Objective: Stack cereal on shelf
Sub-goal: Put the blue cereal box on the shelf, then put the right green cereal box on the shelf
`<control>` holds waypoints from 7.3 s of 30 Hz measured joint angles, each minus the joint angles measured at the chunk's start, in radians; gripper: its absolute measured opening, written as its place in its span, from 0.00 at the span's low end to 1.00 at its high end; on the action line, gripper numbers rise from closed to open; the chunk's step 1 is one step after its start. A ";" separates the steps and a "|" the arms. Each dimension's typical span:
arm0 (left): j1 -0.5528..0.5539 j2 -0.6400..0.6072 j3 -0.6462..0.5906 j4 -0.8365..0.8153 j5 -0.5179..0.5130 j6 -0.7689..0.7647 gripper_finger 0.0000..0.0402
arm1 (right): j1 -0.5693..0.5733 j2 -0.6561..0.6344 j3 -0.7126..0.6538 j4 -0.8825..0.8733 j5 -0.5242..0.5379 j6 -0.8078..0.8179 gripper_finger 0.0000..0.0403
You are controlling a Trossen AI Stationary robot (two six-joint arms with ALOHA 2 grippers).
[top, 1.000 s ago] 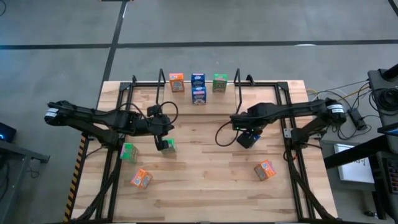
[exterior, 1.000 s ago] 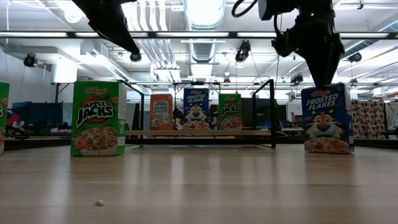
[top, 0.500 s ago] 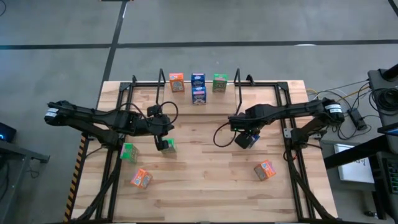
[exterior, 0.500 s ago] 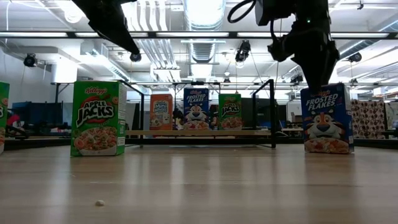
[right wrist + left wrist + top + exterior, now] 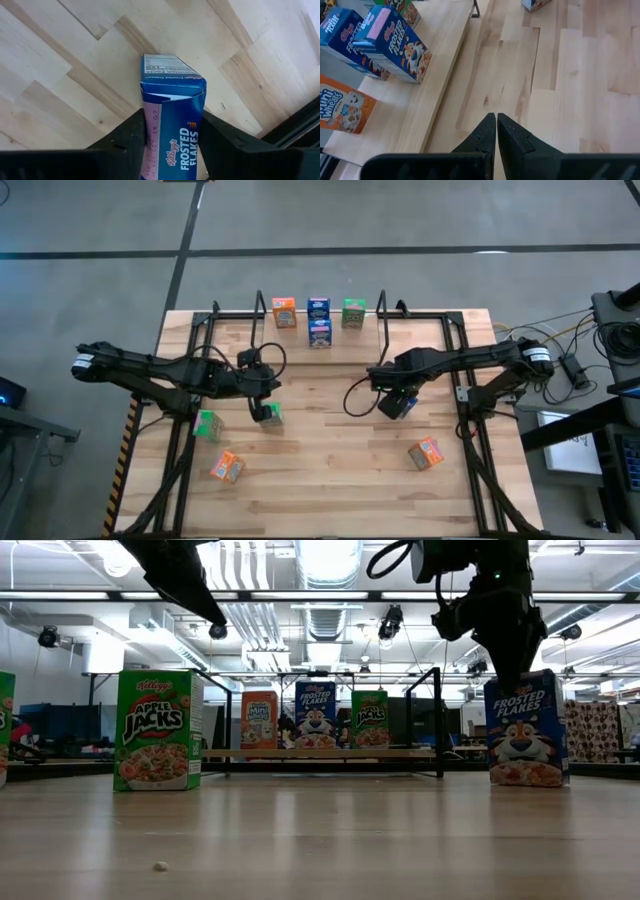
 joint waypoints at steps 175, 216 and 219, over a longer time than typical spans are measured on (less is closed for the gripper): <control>0.233 0.090 -0.224 0.574 -0.060 0.206 0.00 | -0.287 0.046 0.089 0.743 0.128 -1.071 0.03; -0.029 0.097 0.004 0.114 0.193 -0.212 0.02 | -0.140 -0.624 -0.675 1.548 -0.112 -1.052 0.03; -0.029 0.106 0.004 0.113 0.219 -0.226 0.08 | -0.140 -0.672 -0.713 1.600 -0.115 -1.058 0.03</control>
